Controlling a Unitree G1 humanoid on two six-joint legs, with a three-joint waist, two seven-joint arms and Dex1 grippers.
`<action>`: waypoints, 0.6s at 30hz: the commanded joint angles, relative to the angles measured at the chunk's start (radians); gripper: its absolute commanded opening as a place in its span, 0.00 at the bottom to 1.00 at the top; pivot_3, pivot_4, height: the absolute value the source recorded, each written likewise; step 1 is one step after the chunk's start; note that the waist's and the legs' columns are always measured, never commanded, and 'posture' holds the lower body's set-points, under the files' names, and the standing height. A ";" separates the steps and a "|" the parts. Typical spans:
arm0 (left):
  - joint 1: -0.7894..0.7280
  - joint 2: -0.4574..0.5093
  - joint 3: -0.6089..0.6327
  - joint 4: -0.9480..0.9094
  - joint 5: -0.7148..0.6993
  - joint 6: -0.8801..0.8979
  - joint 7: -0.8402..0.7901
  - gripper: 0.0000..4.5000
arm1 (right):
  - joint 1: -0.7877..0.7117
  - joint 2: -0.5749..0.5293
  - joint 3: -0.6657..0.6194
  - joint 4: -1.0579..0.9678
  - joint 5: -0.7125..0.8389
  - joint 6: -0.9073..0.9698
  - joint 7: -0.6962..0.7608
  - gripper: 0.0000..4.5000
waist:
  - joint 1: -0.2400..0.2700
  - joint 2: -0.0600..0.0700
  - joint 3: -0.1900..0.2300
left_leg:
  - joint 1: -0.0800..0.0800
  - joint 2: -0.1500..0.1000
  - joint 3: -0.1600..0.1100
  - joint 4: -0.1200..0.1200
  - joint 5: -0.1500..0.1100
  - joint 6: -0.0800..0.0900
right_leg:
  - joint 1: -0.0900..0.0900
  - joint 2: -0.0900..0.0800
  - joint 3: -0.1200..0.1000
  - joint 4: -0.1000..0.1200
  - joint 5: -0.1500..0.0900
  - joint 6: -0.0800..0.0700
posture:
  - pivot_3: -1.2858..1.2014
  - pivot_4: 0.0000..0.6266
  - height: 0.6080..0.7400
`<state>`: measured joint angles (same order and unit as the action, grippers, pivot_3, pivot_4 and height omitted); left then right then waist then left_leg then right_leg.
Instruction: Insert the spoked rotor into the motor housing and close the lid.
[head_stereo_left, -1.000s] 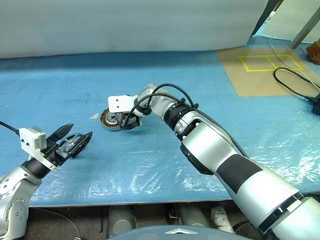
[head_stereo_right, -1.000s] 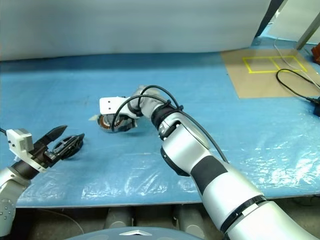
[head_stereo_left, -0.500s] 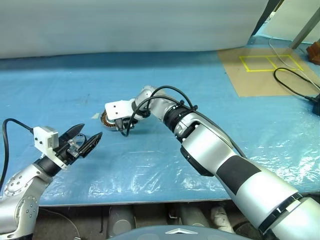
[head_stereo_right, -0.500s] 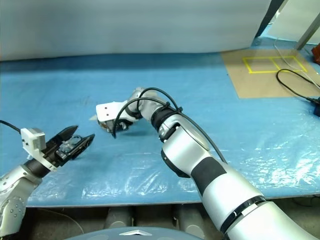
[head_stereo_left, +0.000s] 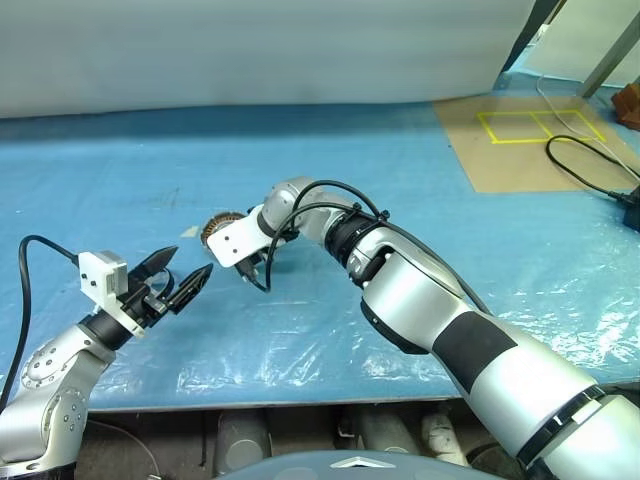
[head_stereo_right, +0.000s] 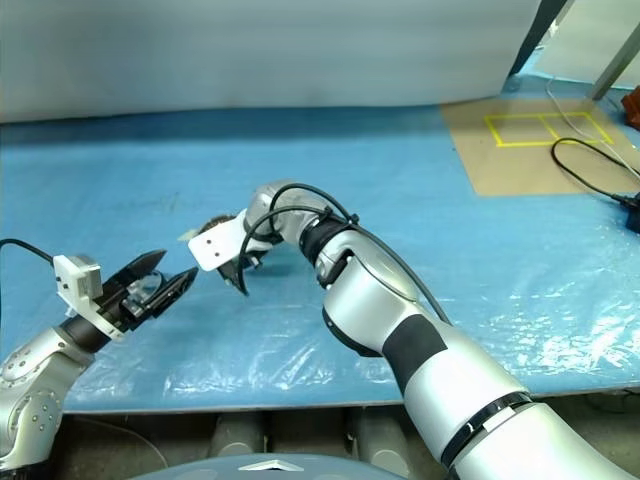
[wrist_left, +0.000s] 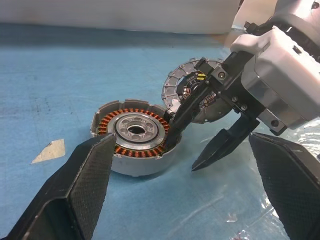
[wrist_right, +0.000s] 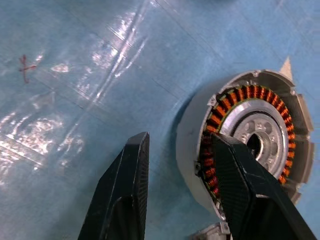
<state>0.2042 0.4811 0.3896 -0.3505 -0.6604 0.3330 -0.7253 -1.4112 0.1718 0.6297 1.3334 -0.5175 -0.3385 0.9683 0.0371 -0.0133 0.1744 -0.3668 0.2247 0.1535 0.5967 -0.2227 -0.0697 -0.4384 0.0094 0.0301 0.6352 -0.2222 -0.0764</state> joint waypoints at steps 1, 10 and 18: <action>-0.015 -0.002 -0.001 -0.014 0.002 -0.021 0.008 1.00 | 0.056 0.140 -0.006 -0.004 -0.001 0.027 -0.036 0.31 | 0.000 0.000 0.000 | 0.001 0.000 0.000 0.000 0.000 0.000 | 0.000 0.000 0.000 0.001 -0.001 -0.001 | 0.52 0.24 1.00; -0.041 -0.012 -0.032 -0.004 0.012 -0.025 0.015 1.00 | 0.068 0.121 0.018 -0.006 -0.031 -0.004 -0.021 0.01 | 0.001 0.000 0.000 | 0.002 0.000 0.000 0.000 0.001 -0.001 | 0.000 0.000 -0.001 0.006 -0.002 -0.002 | 0.52 0.24 1.00; -0.061 -0.005 -0.036 0.013 0.011 -0.028 0.012 1.00 | 0.004 0.045 0.016 -0.030 -0.032 -0.127 0.074 0.01 | -0.007 0.000 0.000 | 0.002 0.000 0.000 0.000 0.002 -0.001 | 0.000 0.000 -0.001 0.006 -0.003 -0.003 | 0.52 0.24 1.00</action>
<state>0.1541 0.4706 0.3457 -0.3248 -0.6488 0.3240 -0.7139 -1.3942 0.1658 0.6487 1.3286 -0.5538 -0.4203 1.0147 0.0297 -0.0131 0.1744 -0.3652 0.2251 0.1533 0.5970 -0.2211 -0.0709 -0.4386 0.0090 0.0292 0.6407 -0.2250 -0.0795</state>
